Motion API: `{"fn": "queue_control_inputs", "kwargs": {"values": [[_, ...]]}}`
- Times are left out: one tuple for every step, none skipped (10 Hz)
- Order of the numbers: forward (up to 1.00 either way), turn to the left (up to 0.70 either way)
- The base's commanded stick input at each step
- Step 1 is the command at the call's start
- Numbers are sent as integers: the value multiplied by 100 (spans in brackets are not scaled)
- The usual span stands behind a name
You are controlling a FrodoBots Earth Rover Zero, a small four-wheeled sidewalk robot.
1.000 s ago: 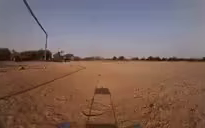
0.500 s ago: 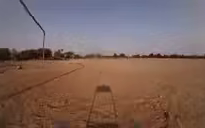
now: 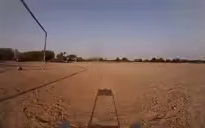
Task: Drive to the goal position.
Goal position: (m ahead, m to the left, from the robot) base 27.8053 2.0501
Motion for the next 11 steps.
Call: {"fn": "queue_control_inputs", "kwargs": {"values": [[70, 10], [70, 0], [70, 0], [70, 0], [70, 0], [70, 0], [70, 0], [70, 0], [70, 0], [70, 0], [70, 0]]}}
